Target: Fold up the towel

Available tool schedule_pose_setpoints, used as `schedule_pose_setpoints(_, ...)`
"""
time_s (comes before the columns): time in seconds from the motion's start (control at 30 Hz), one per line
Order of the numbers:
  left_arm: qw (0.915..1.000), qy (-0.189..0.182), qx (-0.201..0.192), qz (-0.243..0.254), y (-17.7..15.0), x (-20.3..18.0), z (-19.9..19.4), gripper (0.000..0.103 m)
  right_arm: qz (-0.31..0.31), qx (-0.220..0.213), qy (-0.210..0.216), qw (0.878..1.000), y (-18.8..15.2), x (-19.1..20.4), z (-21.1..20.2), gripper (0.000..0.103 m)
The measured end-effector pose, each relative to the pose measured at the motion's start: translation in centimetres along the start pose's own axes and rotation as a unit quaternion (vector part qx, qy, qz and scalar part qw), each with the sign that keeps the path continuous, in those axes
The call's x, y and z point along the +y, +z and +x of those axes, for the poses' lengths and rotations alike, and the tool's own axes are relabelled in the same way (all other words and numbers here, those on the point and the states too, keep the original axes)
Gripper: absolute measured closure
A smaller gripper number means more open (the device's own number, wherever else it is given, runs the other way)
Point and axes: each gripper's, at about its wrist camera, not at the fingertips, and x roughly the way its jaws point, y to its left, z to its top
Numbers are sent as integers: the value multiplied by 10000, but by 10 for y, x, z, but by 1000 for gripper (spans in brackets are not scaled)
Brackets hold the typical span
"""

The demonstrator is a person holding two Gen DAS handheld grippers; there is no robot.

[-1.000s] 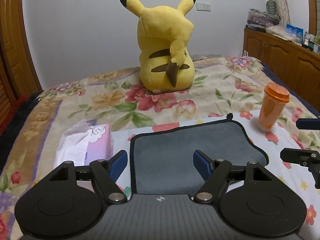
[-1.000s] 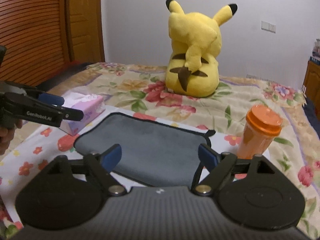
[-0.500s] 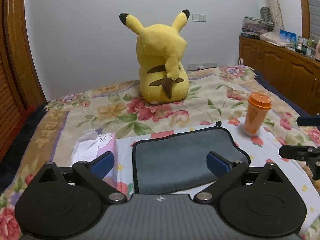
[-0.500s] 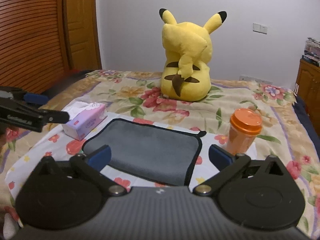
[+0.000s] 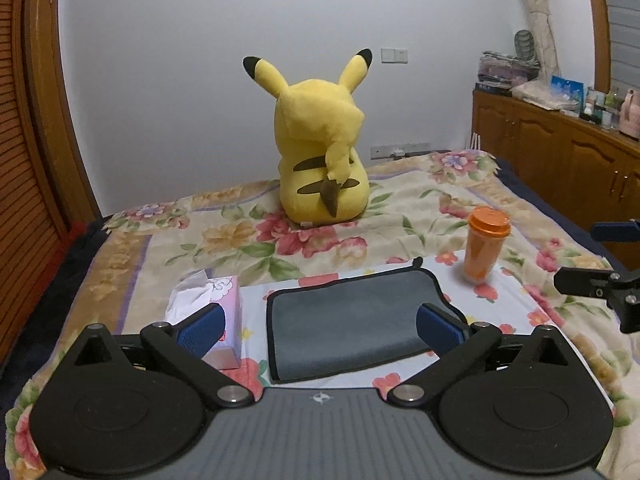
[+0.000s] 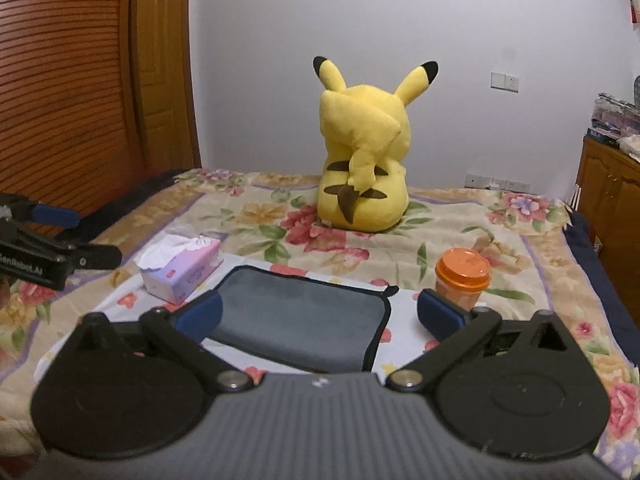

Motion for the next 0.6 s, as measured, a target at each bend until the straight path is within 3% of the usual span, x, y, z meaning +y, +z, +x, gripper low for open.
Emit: schedule_pose_setpoints(0.6, 9992, -281, 29, -272, -43, -19, -55, 0, 191, -105, -4, 9998, -24, 5, -46, 0)
